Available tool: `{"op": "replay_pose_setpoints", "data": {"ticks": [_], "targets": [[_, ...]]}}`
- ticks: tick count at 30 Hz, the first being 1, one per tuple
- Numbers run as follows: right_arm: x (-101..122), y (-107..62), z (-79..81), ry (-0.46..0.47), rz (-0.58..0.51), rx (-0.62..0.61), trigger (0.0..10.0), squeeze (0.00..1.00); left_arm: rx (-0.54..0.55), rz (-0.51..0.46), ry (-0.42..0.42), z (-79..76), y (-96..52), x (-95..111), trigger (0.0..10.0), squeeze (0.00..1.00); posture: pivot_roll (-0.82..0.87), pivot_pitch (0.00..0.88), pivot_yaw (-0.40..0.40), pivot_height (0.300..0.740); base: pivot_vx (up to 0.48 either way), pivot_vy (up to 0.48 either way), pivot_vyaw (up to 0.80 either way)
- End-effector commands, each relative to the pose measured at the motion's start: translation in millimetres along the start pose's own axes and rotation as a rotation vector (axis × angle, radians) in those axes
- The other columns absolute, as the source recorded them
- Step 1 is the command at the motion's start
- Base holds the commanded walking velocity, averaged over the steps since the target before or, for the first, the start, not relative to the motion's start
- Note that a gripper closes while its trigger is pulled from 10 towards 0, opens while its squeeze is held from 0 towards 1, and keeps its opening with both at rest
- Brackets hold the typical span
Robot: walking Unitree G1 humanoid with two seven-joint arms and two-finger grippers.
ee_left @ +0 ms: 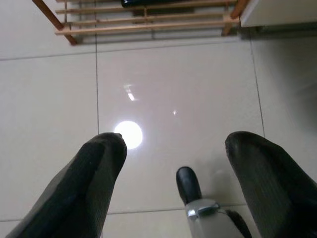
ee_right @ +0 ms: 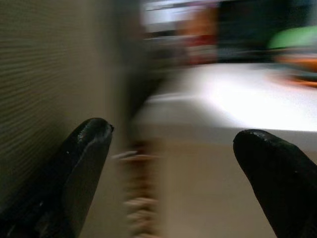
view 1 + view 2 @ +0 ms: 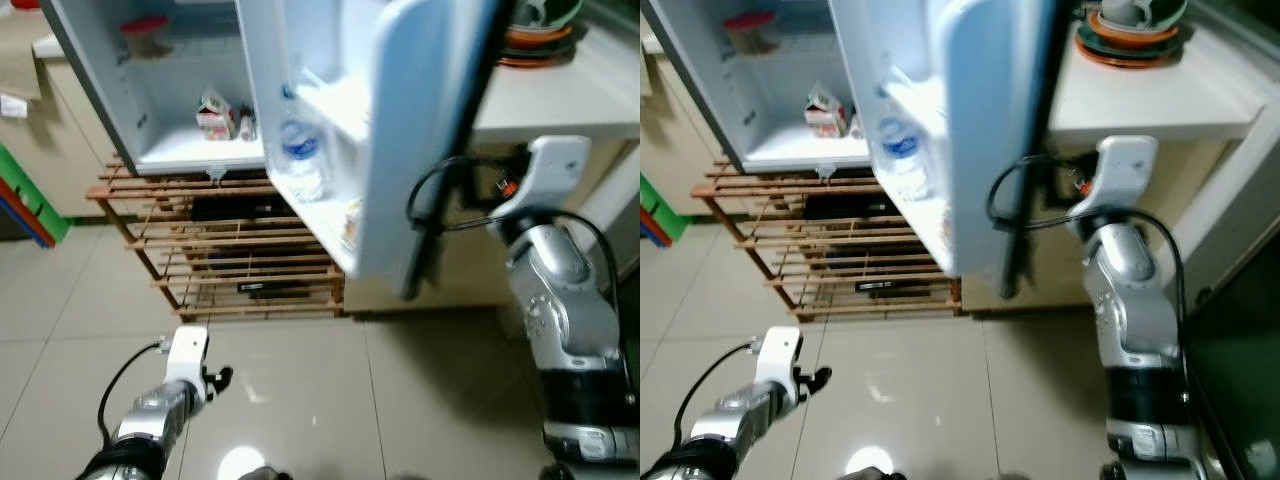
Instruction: Restocking fridge
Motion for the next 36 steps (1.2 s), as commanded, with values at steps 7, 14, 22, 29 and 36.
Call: {"op": "replay_pose_setpoints", "data": {"ticks": [7, 14, 22, 29, 36], "targets": [[13.1, -7.0, 32.1, 0.213, -0.011, 0.222, 10.0, 0.00, -0.035, 0.084, 0.065, -12.5, 4.1, -14.8, 10.0, 0.00, -0.13, 0.000, 0.043, 0.740, 0.000, 0.000, 0.00], [-1.1, -0.6, -7.0, 0.155, 0.040, 0.018, 10.0, 0.00, -0.043, 0.104, 0.079, -15.7, 5.0, -22.8, 10.0, 0.00, -0.12, 0.000, 0.024, 0.740, 0.000, 0.000, 0.00], [-31.8, -15.7, -80.4, 0.009, 0.082, -0.447, 10.0, 0.00, -0.114, -0.385, 0.127, -47.1, -6.7, 72.8, 10.0, 0.00, -0.10, 0.000, -0.003, 0.740, 0.000, 0.000, 0.00], [-63.1, -25.3, -84.0, -0.006, 0.115, -0.535, 10.0, 0.00, -0.154, -1.033, 0.112, -87.6, -109.4, 211.8, 10.0, 0.00, -0.08, 0.000, -0.011, 0.740, 0.000, 0.000, 0.00], [-60.5, -20.7, -83.5, 0.016, 0.076, -0.546, 10.0, 0.00, -0.148, -1.084, 0.121, -92.9, -120.6, 216.5, 10.0, 0.00, -0.09, 0.000, -0.004, 0.740, 0.000, 0.000, 0.00]]}}
Point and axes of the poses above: a point about 5 cm out from each wrist's last joint towards the gripper, its own y axis pointing out of the wrist towards the gripper, its own x axis along the axis of the wrist's last joint, z = x × y, the point moved 6 cm from there along y, pointing out of the wrist towards the gripper, and after that the axes turned 6 degrees about -y, right-handed, at the moved point
